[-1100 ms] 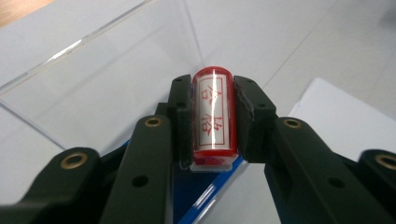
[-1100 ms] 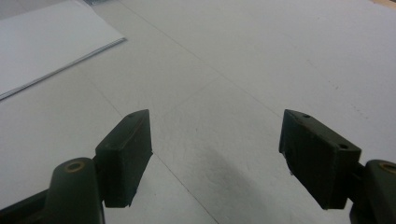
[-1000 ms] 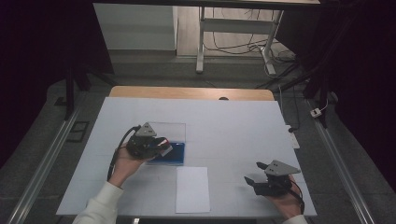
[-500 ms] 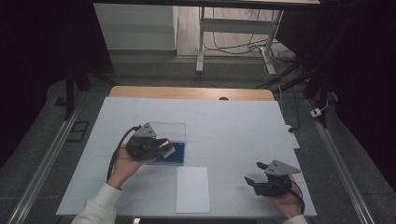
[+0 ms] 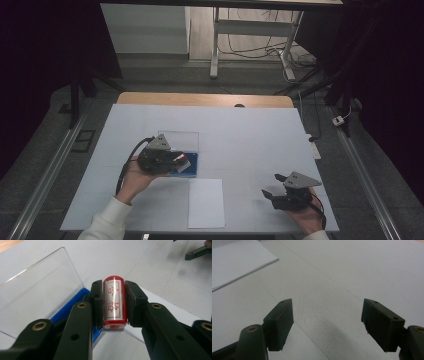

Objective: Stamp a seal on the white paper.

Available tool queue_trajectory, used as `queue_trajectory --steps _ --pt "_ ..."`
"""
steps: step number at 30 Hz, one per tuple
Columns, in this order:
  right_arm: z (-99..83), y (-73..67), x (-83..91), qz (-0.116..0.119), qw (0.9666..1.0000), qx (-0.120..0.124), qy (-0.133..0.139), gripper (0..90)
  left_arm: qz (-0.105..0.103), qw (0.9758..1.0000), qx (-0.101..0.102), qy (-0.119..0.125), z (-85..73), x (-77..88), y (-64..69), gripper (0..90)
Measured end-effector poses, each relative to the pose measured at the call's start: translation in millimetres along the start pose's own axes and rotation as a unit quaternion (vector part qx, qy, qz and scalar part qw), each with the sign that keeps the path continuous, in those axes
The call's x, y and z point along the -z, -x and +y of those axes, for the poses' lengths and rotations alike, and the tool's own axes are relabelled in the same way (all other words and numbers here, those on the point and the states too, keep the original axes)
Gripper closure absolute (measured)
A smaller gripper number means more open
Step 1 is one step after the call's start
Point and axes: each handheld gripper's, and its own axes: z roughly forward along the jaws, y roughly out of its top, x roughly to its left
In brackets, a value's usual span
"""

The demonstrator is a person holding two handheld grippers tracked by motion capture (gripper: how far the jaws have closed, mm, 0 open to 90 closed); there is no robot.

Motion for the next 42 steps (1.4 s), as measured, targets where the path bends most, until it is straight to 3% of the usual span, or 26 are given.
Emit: queue_trajectory --steps 28,42 --pt "-0.6 -0.2 -0.7 0.002 1.0 0.003 -0.005 25.5 -0.038 0.9989 -0.027 -0.012 4.1 -12.6 22.3 69.6" --pt "-0.7 0.1 -0.8 0.0 1.0 0.005 -0.006 25.5 -0.068 0.996 -0.047 -0.032 2.8 -32.2 40.7 69.6"
